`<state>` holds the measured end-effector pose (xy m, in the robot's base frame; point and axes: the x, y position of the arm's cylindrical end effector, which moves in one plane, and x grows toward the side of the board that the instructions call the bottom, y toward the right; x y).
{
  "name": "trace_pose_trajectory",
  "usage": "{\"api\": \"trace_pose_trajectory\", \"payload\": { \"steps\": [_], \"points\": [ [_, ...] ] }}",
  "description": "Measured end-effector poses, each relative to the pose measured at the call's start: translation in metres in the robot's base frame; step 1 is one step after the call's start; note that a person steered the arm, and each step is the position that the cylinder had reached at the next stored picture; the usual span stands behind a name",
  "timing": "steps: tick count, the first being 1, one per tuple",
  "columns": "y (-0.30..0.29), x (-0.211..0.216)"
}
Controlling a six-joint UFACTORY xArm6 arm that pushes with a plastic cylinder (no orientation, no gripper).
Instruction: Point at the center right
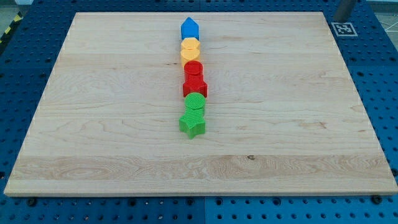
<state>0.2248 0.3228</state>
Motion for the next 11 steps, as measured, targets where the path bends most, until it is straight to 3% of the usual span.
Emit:
{"api": "trace_pose_trajectory", "payload": {
  "steps": [5, 11],
  "points": [
    [-0.03, 0.093],
    [-0.087, 0.247]
  ]
}}
